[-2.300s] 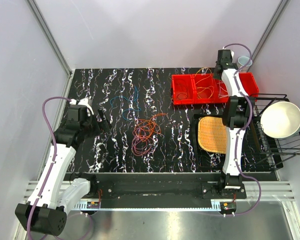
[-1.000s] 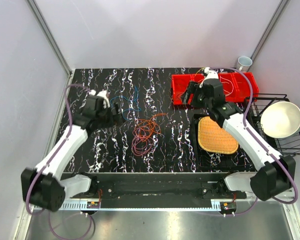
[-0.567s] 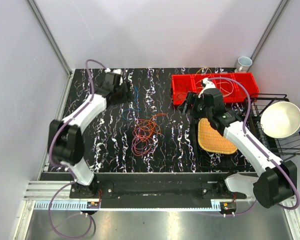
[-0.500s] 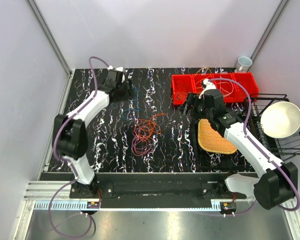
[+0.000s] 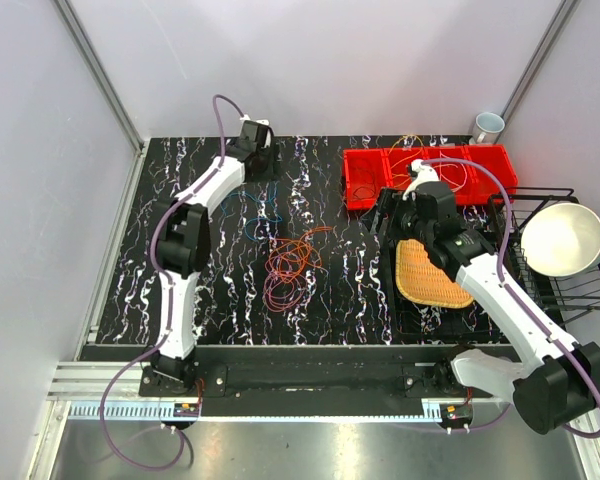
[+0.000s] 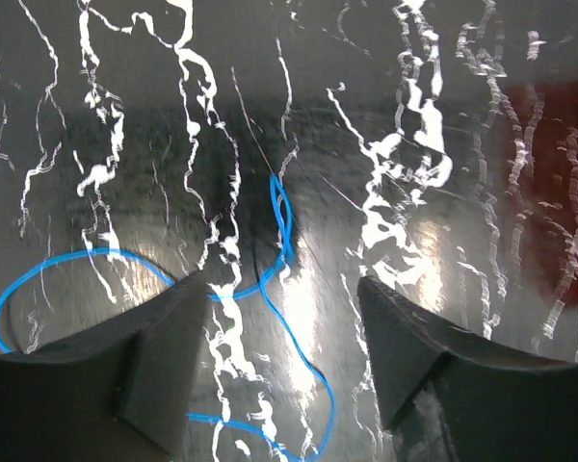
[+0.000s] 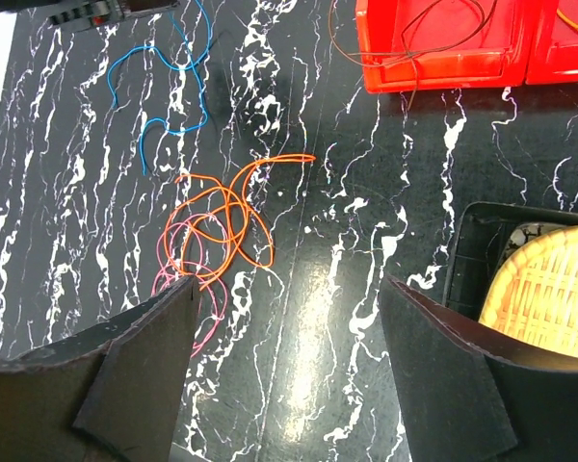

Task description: Untangle the cables

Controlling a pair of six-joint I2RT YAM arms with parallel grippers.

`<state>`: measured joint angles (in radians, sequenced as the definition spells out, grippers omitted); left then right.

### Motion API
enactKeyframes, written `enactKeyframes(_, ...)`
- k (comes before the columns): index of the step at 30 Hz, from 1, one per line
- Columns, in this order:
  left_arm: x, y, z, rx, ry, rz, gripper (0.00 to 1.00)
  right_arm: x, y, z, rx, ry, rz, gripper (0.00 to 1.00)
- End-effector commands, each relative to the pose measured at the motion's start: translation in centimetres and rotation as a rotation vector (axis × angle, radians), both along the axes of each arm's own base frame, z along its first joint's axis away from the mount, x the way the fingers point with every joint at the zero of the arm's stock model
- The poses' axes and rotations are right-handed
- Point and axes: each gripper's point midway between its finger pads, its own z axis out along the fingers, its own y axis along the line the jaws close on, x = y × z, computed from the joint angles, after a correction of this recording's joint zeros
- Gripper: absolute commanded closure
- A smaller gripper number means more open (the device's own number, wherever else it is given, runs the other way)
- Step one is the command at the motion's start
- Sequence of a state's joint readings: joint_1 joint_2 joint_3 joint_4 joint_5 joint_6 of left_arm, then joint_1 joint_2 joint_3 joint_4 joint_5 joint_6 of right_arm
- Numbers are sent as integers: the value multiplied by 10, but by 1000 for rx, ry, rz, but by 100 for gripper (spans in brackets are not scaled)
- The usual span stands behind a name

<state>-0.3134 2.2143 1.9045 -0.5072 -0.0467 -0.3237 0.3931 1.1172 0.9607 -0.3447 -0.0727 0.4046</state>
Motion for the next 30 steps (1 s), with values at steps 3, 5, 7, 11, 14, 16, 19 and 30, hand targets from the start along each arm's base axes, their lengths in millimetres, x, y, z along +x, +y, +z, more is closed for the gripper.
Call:
enactKeyframes(3,26,3,-4,29,-20,1,48,-2,2,11,-6,-32,23,19)
enactKeyframes(5,33,0,-8,28,-23,-3,73,-2,2,10,-5,-28,22,19)
enactKeyframes(7,38,-1,-9,26,-22,-6,94,-2,3,10,-4,-23,24,19)
enactKeyframes(11,44,-5,92,-7,-145,-17,100,-5,0,17,0,-27,20,20)
enactKeyframes(14,12,-19,239,-66,-429,-83,100,-7,-3,23,3,-45,4,19)
enactKeyframes(16,-13,-26,297,-63,-569,-132,100,-7,-1,31,17,-59,7,19)
enactKeyframes(19,-61,-15,351,-96,-676,-157,100,-6,7,55,65,-121,46,19)
enactKeyframes(30,-214,-68,313,-376,-410,-756,100,-85,60,194,265,-463,584,24)
